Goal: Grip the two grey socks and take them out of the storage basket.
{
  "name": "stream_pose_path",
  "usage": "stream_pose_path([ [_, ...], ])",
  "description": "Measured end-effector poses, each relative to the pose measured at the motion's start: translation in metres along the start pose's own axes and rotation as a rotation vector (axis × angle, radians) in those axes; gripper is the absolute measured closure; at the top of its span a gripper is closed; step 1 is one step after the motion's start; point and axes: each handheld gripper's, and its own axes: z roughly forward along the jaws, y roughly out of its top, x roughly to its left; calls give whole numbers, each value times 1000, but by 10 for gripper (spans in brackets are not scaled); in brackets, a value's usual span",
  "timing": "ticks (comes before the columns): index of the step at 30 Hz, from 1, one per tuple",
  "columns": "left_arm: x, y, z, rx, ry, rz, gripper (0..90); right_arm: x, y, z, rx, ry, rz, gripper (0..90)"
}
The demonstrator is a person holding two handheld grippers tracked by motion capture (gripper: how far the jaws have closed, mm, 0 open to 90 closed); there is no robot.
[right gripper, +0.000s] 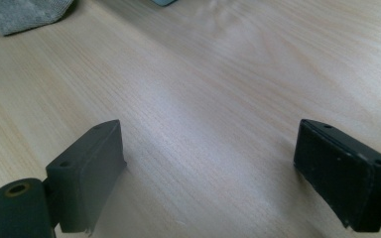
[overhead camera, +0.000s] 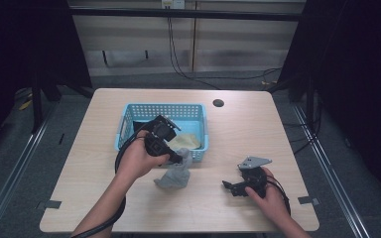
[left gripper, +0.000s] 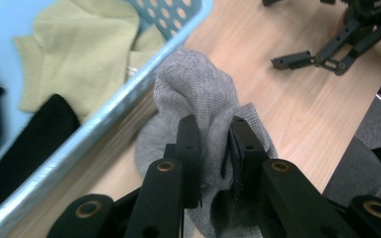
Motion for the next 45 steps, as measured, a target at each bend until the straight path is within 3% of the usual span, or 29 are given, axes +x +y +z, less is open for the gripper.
stream_pose_path([
  [8,-5,-10,9,4,-21,7,772,0,0,0,-1,0,-1,115],
  [21,-8,-25,23,23,-11,15,764,0,0,0,-1,-1,0,115],
  [35,-8,-35,51,31,-10,23,746,0,0,0,-1,-1,-1,115],
  [41,-9,-35,54,28,-6,27,716,0,0,0,0,0,0,115],
  [45,-8,-35,54,21,-14,26,614,0,0,0,0,0,-1,115],
])
